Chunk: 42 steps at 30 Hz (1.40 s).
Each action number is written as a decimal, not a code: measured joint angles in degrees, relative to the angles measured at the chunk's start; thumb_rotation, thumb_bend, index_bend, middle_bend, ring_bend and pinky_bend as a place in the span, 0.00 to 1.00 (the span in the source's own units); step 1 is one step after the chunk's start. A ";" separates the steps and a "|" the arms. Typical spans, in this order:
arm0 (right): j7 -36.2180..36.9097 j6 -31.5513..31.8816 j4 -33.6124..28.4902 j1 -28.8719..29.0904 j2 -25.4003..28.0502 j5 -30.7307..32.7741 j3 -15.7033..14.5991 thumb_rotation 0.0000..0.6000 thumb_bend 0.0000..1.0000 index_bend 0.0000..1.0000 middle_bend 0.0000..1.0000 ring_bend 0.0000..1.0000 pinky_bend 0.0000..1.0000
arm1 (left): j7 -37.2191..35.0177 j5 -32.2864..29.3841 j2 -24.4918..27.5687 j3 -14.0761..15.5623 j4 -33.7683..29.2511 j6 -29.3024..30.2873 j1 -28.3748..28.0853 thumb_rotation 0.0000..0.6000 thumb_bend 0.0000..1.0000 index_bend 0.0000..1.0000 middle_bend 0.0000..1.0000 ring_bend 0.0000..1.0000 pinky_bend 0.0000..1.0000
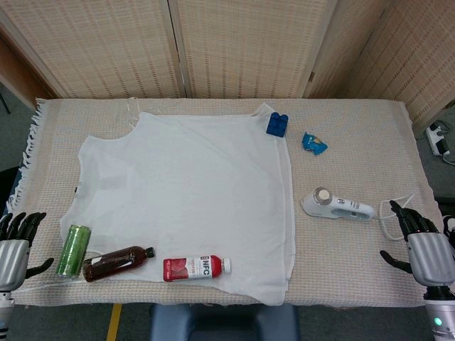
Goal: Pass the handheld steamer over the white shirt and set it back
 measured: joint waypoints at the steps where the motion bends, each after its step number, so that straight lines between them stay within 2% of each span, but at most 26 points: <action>1: -0.03 -0.39 -0.07 0.17 0.11 0.49 0.22 1.00 0.03 0.05 0.20 0.17 0.29 | -0.12 0.01 -0.04 0.02 0.08 -0.09 -0.02 1.00 0.12 0.16 0.19 0.12 0.08; 4: -0.19 -2.44 -0.21 1.11 0.42 2.80 1.21 1.00 0.03 0.07 0.23 0.20 0.30 | -0.61 0.20 -0.18 0.16 0.27 -0.47 -0.14 1.00 0.12 0.17 0.19 0.12 0.08; 10: -0.50 -9.61 1.45 4.74 0.34 8.51 3.66 1.00 0.03 0.20 0.32 0.26 0.34 | -1.16 0.24 -0.78 0.63 0.78 -1.25 -0.16 1.00 0.12 0.17 0.19 0.12 0.08; 20: -2.32 -21.61 8.50 12.10 -3.44 16.78 6.29 1.00 0.03 0.26 0.37 0.30 0.36 | 0.65 -0.07 -0.58 0.99 0.03 -2.69 -0.59 1.00 0.12 0.18 0.19 0.12 0.08; 37: -4.69 -31.48 17.53 19.47 -11.64 22.33 6.79 1.00 0.03 0.38 0.45 0.37 0.38 | 2.32 -0.65 -1.21 1.09 0.01 -4.63 -1.64 1.00 0.12 0.19 0.19 0.11 0.08; 42: -3.71 -33.27 19.91 20.91 -13.44 23.13 6.88 1.00 0.09 0.40 0.47 0.40 0.40 | 2.27 -1.14 -1.39 0.97 0.33 -4.85 -1.70 1.00 0.12 0.19 0.19 0.11 0.08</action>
